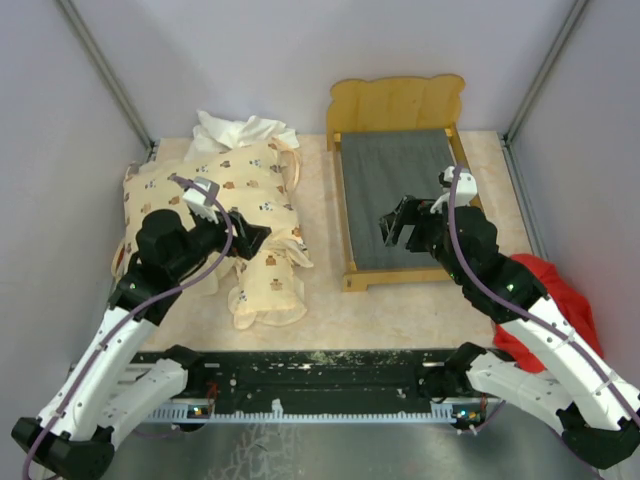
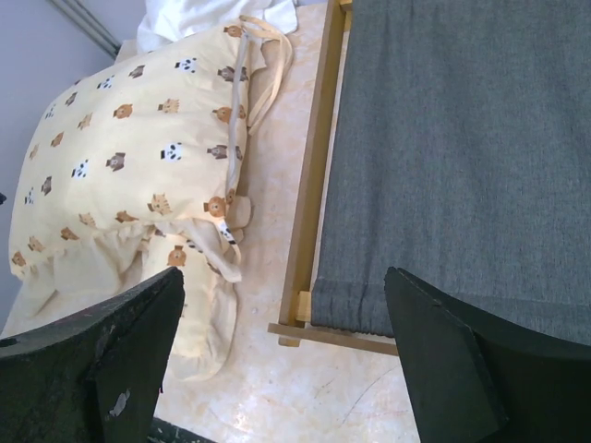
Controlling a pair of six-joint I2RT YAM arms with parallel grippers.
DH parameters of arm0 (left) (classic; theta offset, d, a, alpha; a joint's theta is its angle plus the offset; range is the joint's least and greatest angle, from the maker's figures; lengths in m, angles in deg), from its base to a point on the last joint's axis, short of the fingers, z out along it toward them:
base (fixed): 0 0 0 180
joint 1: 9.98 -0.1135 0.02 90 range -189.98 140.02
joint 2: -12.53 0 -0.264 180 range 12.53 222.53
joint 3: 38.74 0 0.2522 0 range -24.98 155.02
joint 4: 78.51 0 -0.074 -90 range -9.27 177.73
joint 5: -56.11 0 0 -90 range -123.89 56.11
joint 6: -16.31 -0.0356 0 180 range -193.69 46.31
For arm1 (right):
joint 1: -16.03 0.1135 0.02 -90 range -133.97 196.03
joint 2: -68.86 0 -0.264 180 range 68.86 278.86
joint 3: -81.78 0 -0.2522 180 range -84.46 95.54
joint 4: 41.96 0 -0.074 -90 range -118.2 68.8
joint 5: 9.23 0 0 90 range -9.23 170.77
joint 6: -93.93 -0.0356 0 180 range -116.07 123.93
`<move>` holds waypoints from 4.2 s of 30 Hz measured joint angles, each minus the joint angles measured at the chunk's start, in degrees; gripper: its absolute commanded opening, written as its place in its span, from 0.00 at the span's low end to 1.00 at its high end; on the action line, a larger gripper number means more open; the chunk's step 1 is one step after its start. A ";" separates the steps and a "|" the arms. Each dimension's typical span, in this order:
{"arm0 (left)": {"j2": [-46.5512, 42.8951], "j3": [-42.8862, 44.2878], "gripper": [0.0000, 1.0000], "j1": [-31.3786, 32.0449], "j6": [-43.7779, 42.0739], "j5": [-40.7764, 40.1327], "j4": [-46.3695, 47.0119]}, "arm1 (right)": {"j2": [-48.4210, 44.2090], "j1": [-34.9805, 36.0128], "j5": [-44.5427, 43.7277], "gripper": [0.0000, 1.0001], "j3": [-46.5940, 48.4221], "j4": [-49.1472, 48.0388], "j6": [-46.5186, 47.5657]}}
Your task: Set up the pet bed
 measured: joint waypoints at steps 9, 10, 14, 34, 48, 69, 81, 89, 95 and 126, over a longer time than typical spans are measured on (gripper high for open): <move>3.85 0.26 1.00 0.02 -1.38 -4.00 -0.13 | -0.44 0.00 -0.04 0.90 -0.11 -0.52 -0.37; 5.46 0.92 1.00 0.04 -1.73 -5.11 -0.79 | -0.57 0.00 -0.02 0.90 -0.13 -0.87 -0.35; 15.15 6.43 0.99 0.09 -4.02 -11.91 -3.43 | -1.44 0.02 -0.17 0.90 -1.38 -2.47 -0.31; 58.36 29.18 0.00 0.09 -6.67 -27.98 -19.98 | -5.90 0.11 3.96 0.83 -9.22 -7.63 2.32; 28.57 39.45 0.00 0.09 7.82 -3.41 -8.33 | 4.61 0.17 13.40 0.89 -10.51 -31.43 -8.37; 35.36 28.76 0.29 0.31 34.23 13.46 15.63 | 22.93 5.60 5.49 0.00 -2.86 -49.48 -1.29; 32.26 28.06 0.86 0.31 7.34 -0.98 9.92 | 12.68 -9.99 1.22 0.00 -5.40 -34.14 10.38; 49.24 26.80 0.89 0.35 1.70 6.01 8.66 | 11.52 -16.74 5.51 0.00 -9.11 -33.33 13.35; 59.25 25.97 0.02 0.20 5.66 14.14 8.59 | 11.93 -17.25 6.10 0.00 -9.20 -33.40 15.56; 50.07 23.87 0.00 19.98 30.38 7.87 34.62 | 35.80 -37.57 1.70 0.00 21.57 -33.07 37.13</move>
